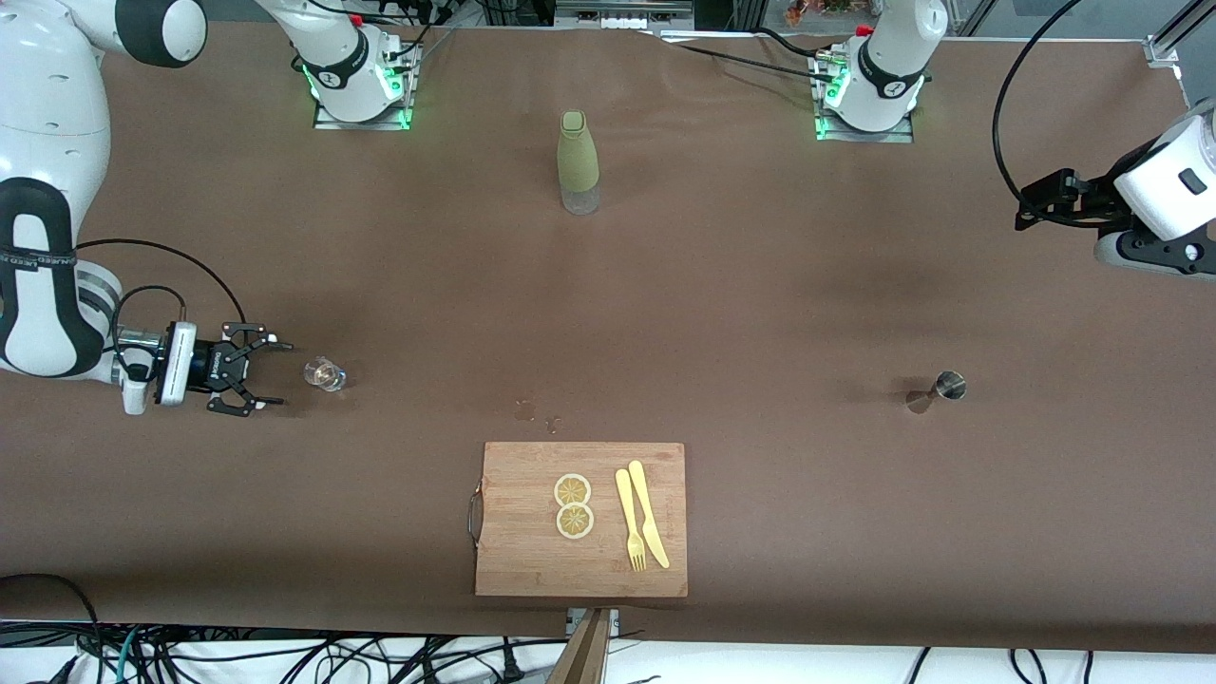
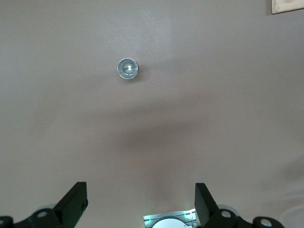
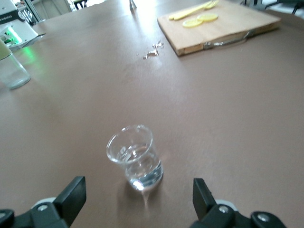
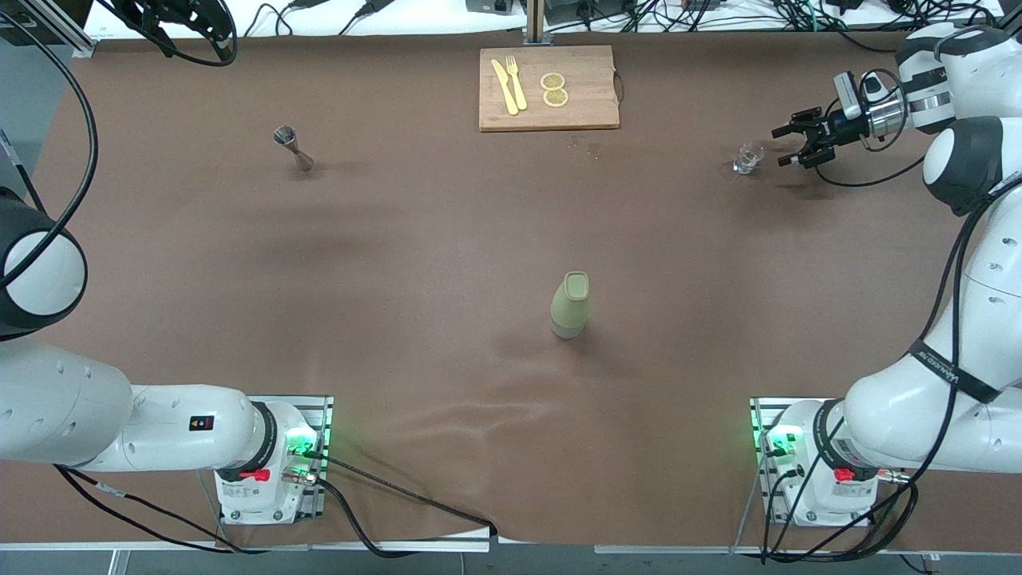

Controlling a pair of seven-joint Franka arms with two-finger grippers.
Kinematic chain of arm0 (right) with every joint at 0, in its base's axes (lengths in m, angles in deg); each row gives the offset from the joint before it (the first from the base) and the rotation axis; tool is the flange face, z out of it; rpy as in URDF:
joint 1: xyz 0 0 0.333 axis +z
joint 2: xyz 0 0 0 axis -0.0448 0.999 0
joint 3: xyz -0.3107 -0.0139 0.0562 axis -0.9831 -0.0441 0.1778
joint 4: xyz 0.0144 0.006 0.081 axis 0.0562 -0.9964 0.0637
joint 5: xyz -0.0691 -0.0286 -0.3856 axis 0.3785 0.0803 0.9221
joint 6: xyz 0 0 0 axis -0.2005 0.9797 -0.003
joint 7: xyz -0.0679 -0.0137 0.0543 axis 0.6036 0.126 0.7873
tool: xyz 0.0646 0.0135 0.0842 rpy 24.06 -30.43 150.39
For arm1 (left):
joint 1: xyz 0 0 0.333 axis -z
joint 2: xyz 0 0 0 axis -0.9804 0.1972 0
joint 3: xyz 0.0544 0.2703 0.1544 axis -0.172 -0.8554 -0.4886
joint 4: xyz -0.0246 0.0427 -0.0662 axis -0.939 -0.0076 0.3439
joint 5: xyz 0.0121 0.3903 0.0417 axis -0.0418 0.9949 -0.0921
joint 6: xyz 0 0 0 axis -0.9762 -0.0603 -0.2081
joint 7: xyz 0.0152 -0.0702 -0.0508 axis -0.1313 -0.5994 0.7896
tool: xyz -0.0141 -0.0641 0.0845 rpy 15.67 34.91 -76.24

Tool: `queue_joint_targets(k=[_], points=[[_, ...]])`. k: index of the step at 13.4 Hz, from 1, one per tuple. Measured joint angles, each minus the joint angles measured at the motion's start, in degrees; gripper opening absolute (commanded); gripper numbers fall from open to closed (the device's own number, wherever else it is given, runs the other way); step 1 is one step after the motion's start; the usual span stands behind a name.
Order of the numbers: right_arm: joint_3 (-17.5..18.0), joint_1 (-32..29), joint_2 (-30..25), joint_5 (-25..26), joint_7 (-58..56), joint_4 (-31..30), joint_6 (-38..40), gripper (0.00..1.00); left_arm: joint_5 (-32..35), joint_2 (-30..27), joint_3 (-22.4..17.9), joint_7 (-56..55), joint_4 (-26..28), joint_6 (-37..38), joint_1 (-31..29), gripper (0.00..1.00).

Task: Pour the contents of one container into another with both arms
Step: 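Move the right gripper toward the clear glass cup, then close the right gripper on the glass while the left gripper approaches the jigger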

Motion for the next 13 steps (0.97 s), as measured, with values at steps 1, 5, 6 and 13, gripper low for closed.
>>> queue_joint_targets(k=[1,5,6,13], points=[[0.00,0.01,0.51,-1.22,-1.07,0.00,0.72,1.00,0.00,0.00,0.00,0.00,0.00,0.00,0.00,1.00],[0.00,0.00,2.78,-3.83,-4.65,0.00,1.96,1.00,0.00,0.00,0.00,0.00,0.00,-0.26,0.00,1.00],[0.00,0.00,3.11,-3.90,-4.89,0.01,2.37,1.00,0.01,0.01,0.00,0.00,0.00,-0.66,0.00,1.00],[0.00,-0.12,3.44,-3.94,-5.20,0.14,3.06,1.00,0.06,2.63,-0.66,0.85,0.33,-3.30,-1.20,1.00]])
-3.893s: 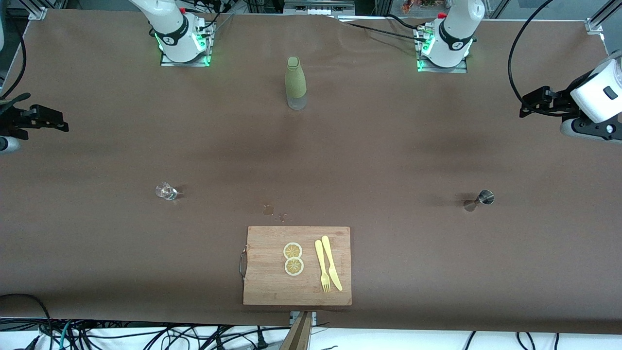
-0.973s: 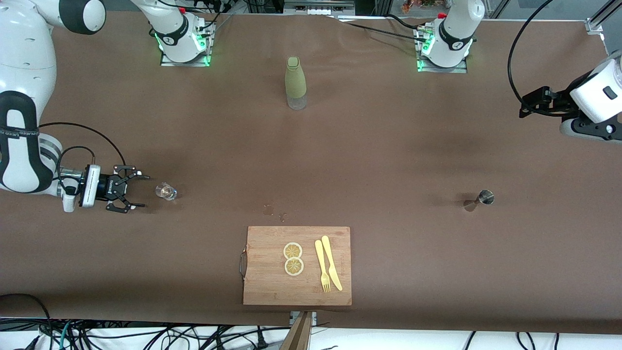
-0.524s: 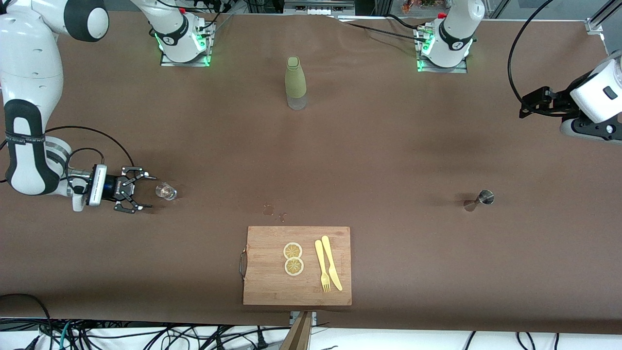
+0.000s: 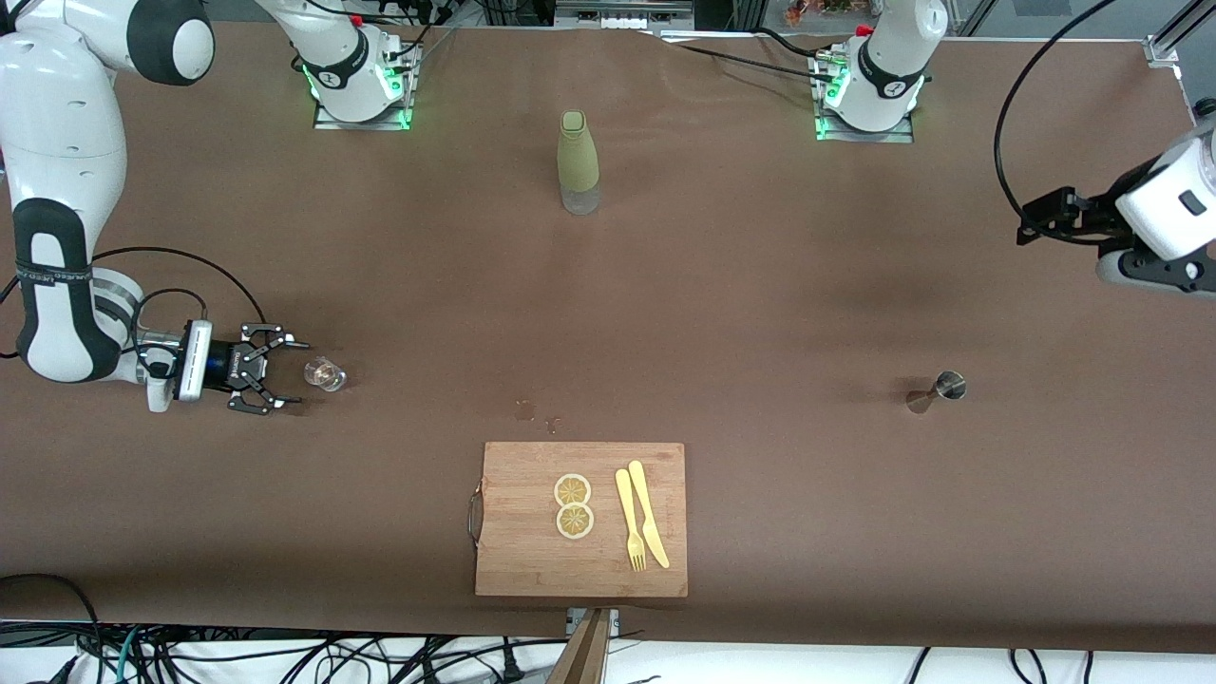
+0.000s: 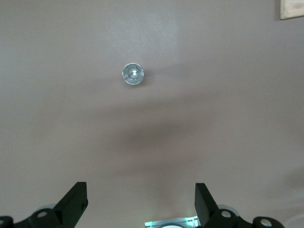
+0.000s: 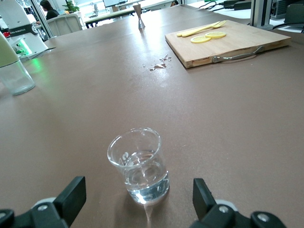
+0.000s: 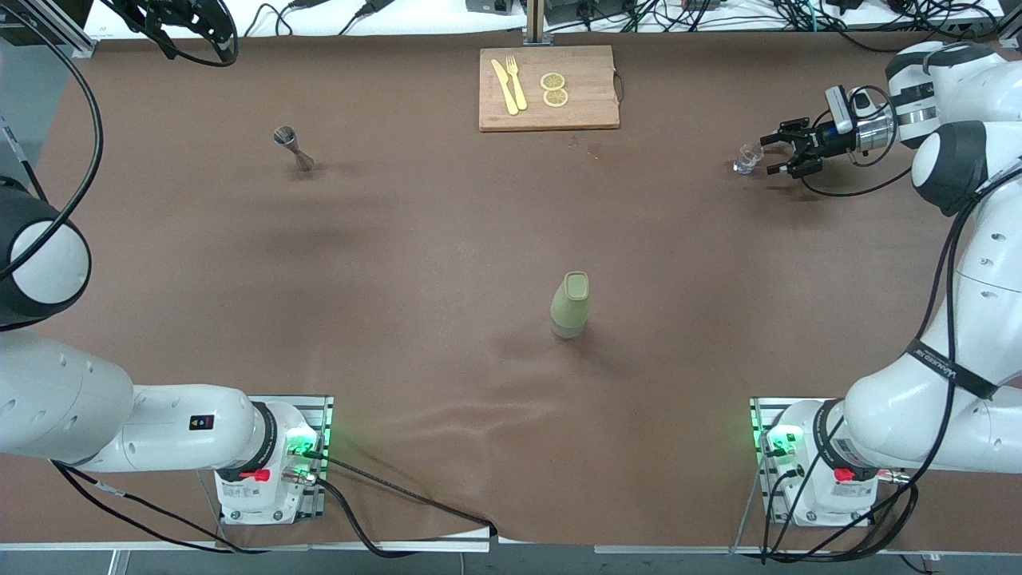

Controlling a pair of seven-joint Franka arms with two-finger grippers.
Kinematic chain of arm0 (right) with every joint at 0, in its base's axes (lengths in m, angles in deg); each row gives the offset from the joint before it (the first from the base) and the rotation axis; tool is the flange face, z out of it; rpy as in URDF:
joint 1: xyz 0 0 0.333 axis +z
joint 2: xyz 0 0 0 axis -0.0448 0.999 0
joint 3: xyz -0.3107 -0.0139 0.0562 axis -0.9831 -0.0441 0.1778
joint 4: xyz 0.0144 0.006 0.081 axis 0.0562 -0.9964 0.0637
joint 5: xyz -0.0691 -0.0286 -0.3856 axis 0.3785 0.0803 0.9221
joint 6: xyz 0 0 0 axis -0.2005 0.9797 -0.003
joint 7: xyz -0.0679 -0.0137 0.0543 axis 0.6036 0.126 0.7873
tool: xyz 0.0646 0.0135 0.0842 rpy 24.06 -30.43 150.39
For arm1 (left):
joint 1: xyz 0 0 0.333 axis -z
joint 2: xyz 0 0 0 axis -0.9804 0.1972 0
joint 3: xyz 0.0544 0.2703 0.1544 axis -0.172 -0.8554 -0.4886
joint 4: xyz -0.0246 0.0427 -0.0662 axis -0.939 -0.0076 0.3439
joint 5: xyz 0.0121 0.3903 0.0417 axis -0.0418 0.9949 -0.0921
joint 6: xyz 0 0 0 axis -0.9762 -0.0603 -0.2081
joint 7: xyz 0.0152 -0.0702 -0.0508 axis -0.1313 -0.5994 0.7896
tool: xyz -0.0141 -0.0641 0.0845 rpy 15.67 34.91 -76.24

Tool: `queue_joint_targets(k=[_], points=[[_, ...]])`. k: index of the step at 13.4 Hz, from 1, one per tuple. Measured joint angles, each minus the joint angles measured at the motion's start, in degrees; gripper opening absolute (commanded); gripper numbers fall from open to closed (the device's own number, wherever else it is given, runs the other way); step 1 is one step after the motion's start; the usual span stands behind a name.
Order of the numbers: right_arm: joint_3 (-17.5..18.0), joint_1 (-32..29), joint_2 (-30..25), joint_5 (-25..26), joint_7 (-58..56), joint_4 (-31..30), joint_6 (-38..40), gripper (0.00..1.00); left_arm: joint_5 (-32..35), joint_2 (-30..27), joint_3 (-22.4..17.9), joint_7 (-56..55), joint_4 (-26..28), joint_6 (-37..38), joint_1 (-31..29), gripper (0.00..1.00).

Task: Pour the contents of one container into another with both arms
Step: 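Close the right gripper on the glass while the left gripper approaches the jigger, then close the left gripper around the steel jigger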

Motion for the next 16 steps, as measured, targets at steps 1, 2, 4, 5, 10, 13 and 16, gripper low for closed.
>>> queue_joint_targets(k=[1,2,4,5,10,13,16], points=[[0.00,-0.01,0.02,0.00,-0.18,0.00,0.08,1.00,0.00,1.01,-0.05,2.40,0.65,-2.60,-1.38,1.00],[0.00,-0.01,0.09,0.00,-0.51,0.00,0.36,1.00,0.00,1.83,-0.13,6.16,2.20,-6.26,-3.17,1.00],[0.00,-0.02,0.27,-0.01,-0.84,0.00,1.04,1.00,-0.93,3.14,-0.20,13.72,6.32,-13.50,-7.30,1.00],[0.02,-0.01,0.39,-0.29,-0.95,0.00,1.22,1.00,-2.61,4.00,-0.23,18.91,7.83,-15.78,-9.20,1.00],[0.18,0.05,2.98,-2.44,-3.13,0.00,3.43,1.00,-18.81,13.52,-0.28,51.07,9.75,-21.43,-16.46,1.00],[0.25,0.07,3.69,-3.60,-3.67,0.03,3.88,1.00,-29.56,20.87,-0.59,69.22,9.82,-21.95,-18.43,1.00],[1.26,0.16,3.71,-4.95,-3.67,0.10,4.10,1.00,-41.35,29.00,-3.61,89.30,8.48,-22.60,-18.90,1.00]])
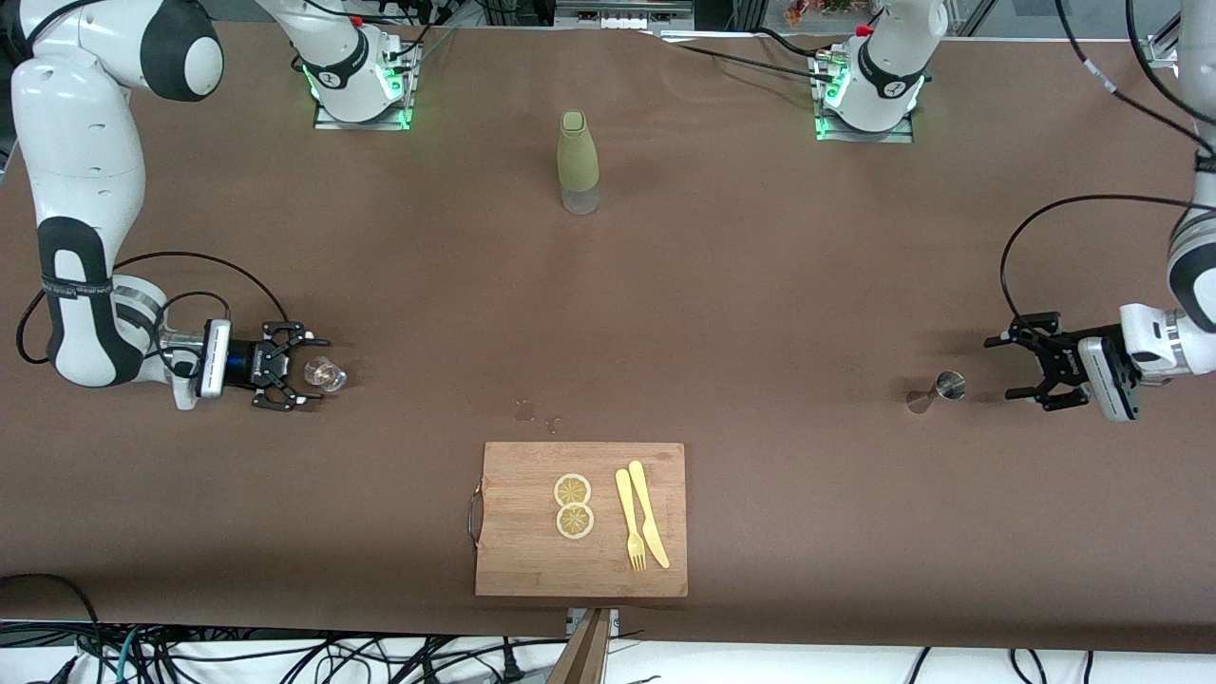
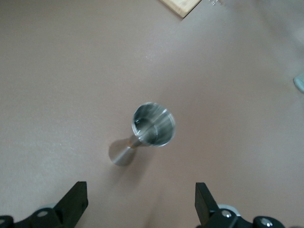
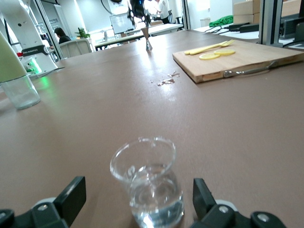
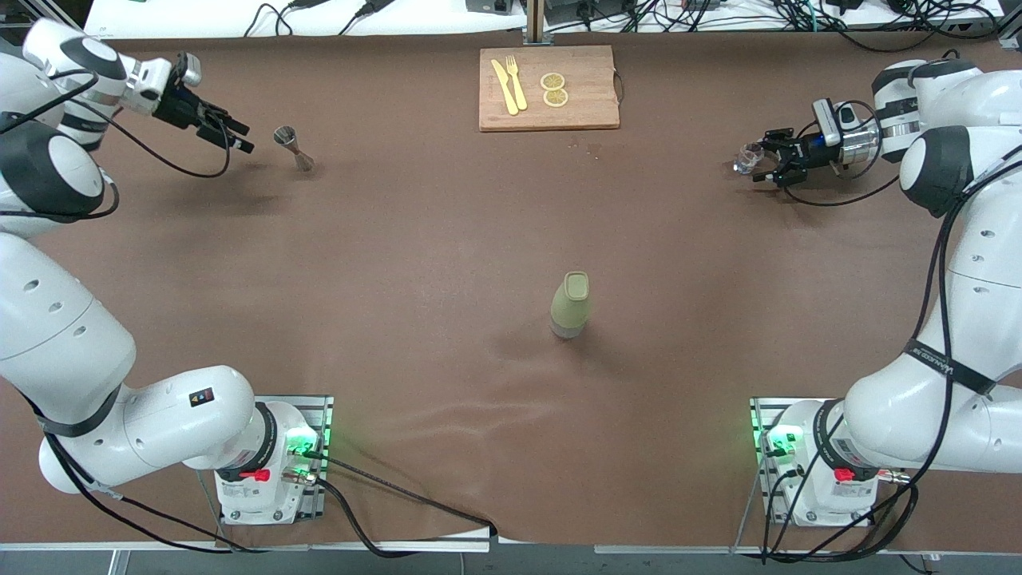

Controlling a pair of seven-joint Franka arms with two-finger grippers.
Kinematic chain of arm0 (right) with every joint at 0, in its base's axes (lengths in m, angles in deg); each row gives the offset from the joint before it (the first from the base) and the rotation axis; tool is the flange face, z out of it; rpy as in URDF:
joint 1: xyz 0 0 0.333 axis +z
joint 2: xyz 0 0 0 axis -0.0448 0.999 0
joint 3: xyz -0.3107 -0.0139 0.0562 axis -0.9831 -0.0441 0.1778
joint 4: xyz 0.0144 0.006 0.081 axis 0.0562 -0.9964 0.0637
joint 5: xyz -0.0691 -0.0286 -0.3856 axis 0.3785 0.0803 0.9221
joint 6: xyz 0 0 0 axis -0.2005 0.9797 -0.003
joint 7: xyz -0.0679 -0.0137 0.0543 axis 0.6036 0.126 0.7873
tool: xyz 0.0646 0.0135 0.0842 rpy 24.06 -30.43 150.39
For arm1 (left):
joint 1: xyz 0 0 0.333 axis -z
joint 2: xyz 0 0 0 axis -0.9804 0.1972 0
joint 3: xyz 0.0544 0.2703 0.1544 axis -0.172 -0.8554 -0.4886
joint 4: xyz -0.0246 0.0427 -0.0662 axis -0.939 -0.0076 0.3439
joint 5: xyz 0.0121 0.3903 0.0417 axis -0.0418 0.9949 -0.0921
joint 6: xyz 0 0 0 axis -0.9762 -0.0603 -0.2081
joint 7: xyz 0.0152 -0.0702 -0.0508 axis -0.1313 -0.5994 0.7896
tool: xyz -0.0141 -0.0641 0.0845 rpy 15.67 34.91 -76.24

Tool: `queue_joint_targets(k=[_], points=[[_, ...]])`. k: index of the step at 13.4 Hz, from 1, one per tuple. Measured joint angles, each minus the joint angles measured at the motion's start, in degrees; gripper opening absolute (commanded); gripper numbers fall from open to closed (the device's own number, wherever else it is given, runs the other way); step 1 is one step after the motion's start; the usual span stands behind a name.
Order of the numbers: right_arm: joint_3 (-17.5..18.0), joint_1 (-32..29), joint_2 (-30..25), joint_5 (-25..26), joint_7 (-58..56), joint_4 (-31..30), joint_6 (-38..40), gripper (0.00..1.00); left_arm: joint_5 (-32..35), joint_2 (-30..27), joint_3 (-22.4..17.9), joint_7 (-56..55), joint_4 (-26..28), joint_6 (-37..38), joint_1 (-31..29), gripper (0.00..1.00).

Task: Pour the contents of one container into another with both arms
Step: 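Close the left gripper around the steel jigger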

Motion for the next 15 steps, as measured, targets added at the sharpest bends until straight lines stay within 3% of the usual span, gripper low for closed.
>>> queue_joint_targets(k=[3,9,15], points=[[0.86,0.21,0.31,-0.59,0.00,0.01,0.17,1.00,-9.14,5.99,-2.62,15.39,-1.31,0.89,-0.32,1.00],[1.11,0.26,1.28,-2.15,-0.95,0.01,1.82,1.00,-22.81,15.12,-9.10,28.36,-8.18,11.88,4.22,1.00],[1.12,0.27,1.45,-3.47,-2.10,0.02,1.86,1.00,-28.84,19.06,-9.38,39.57,-9.21,13.01,6.28,1.00]])
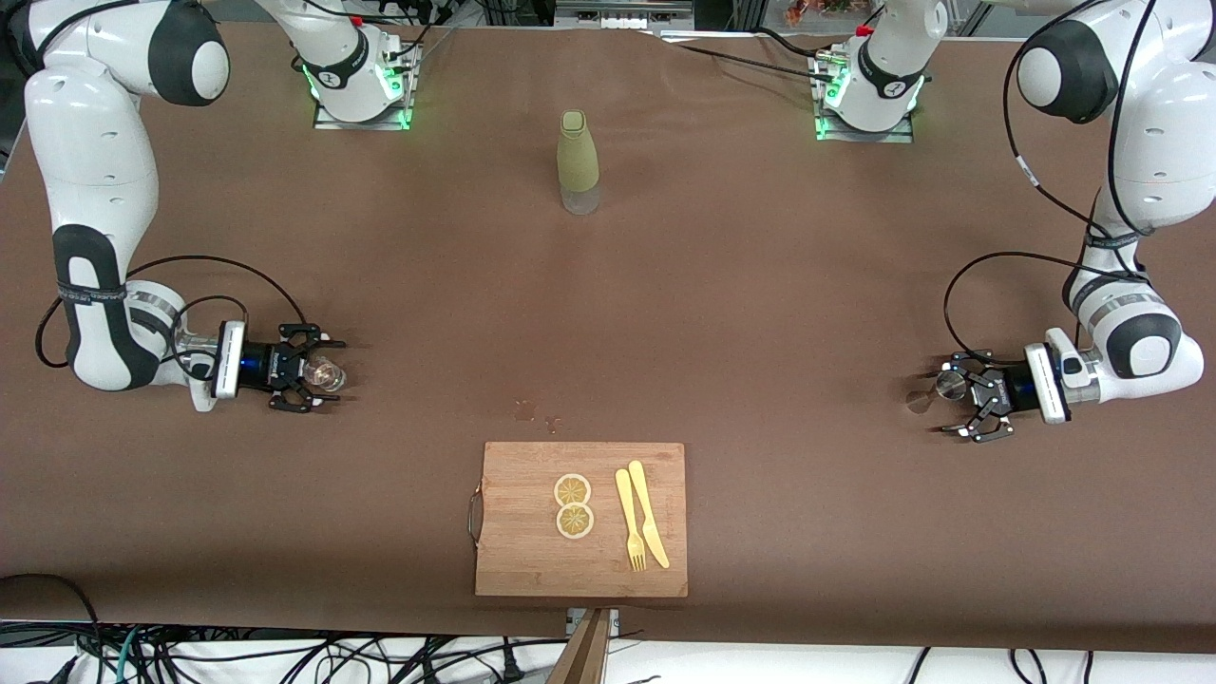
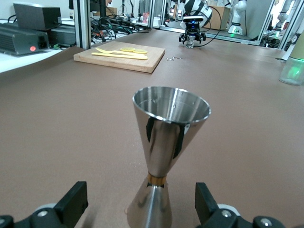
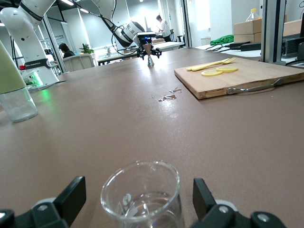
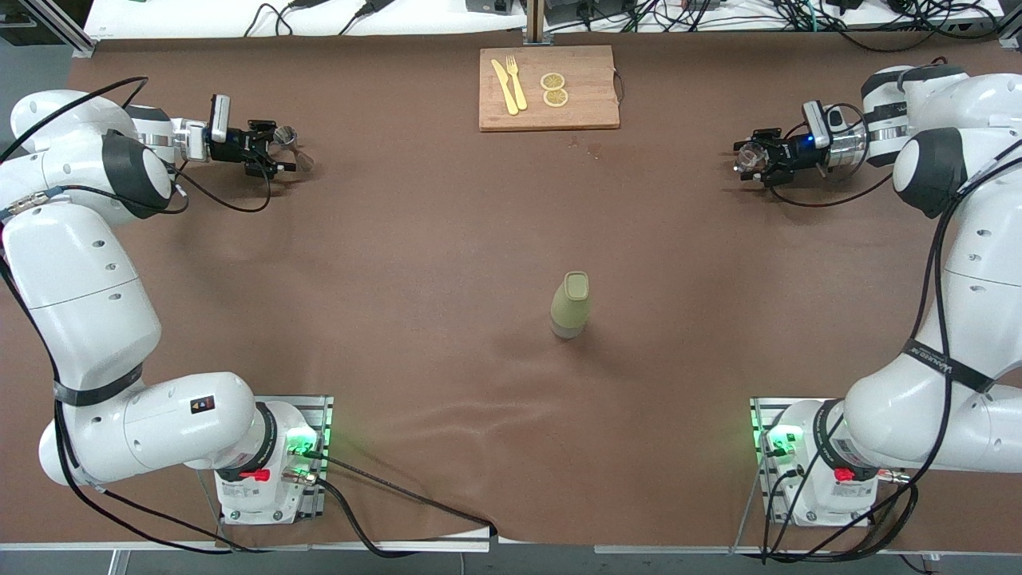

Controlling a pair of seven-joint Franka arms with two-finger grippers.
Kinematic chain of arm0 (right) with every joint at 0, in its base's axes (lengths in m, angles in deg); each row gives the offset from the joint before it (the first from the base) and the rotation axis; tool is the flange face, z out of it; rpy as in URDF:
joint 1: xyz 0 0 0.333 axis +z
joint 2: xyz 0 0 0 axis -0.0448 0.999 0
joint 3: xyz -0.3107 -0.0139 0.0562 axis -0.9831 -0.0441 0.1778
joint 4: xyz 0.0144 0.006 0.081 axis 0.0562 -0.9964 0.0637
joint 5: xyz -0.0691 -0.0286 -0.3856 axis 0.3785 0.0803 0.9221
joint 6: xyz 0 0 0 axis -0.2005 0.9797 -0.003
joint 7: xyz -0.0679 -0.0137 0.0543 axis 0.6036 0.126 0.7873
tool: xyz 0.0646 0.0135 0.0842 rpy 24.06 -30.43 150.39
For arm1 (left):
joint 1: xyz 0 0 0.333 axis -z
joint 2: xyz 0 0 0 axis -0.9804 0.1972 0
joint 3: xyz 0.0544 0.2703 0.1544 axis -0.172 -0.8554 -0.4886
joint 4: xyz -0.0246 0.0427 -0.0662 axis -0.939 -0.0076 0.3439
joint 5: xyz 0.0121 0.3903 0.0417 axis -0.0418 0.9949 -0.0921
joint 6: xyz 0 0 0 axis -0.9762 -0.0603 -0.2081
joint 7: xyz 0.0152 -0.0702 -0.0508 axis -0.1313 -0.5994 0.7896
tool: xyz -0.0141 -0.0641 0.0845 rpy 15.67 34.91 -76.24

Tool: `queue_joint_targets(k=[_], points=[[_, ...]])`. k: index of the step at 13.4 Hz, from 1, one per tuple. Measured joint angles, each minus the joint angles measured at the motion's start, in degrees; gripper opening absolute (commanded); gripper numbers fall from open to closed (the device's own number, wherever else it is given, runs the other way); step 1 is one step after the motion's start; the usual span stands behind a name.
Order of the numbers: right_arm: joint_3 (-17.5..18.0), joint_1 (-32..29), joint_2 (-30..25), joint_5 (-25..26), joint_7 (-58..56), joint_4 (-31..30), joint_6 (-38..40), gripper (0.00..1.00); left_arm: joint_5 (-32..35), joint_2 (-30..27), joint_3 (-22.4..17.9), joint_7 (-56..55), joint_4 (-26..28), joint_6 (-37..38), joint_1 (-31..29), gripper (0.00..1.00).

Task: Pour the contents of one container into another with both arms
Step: 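Close the left gripper around the steel jigger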

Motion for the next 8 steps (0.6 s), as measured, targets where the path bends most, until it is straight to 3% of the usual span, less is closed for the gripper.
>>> queue_joint_targets(k=[1,3,5,8], points=[[0.00,0.00,0.25,-0.51,-0.41,0.00,0.00,1.00,-0.23,0.00,-0.01,0.41,-0.18,0.39,0.01,0.99],[0.00,0.00,0.85,-1.22,-1.13,0.00,0.00,1.00,-2.09,0.12,-0.10,2.90,-0.23,0.72,0.01,0.85],[0.00,0.01,1.02,-1.47,-1.46,0.04,0.00,0.99,-2.94,0.46,-0.13,5.74,-0.22,1.20,0.02,0.81],[0.01,0.02,1.03,-1.59,-2.53,0.36,0.04,0.83,-3.01,0.56,-0.14,6.87,-0.23,1.98,0.02,0.78]])
